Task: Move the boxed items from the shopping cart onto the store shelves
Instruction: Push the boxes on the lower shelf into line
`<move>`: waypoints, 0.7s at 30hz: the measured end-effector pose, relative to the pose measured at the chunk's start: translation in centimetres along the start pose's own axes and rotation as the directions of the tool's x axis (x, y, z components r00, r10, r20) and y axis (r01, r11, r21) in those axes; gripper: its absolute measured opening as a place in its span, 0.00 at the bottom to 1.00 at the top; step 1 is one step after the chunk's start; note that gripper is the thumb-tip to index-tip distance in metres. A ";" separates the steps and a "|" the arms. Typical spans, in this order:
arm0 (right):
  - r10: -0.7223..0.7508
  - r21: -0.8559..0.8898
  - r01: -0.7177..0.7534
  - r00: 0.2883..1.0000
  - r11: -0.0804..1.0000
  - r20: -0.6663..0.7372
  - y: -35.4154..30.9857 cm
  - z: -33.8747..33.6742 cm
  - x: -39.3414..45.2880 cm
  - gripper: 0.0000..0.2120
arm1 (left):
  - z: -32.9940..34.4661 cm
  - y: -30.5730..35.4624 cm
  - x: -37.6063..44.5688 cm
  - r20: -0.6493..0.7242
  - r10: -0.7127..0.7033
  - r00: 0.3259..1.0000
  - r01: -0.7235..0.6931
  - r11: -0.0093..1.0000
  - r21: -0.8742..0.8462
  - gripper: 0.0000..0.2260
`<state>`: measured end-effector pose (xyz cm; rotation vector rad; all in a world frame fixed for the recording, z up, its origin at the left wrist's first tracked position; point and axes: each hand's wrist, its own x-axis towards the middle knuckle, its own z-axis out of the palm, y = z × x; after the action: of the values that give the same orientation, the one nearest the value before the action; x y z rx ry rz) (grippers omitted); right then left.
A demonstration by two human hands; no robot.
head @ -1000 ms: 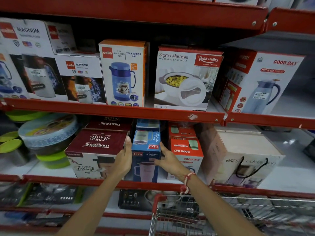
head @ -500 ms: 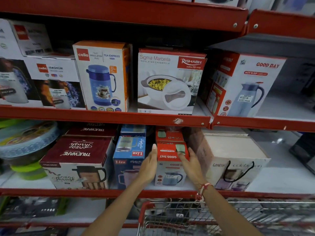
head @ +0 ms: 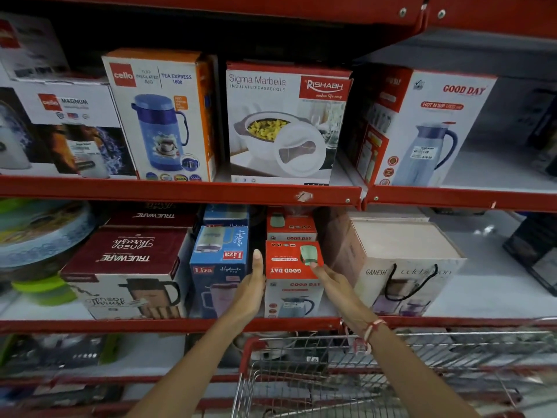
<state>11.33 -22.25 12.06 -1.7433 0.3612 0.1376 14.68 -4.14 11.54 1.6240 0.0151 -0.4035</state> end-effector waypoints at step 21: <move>-0.599 -0.262 0.541 0.755 0.799 -0.268 -17.5 -3.9 3.0 0.31 | -3.8 16.3 1.1 -0.354 0.735 0.579 -0.609 0.678 0.411 0.22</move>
<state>19.27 -23.64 28.33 -1.9740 0.0411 -0.6072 20.69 -2.34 27.06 1.7971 -0.2833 0.6601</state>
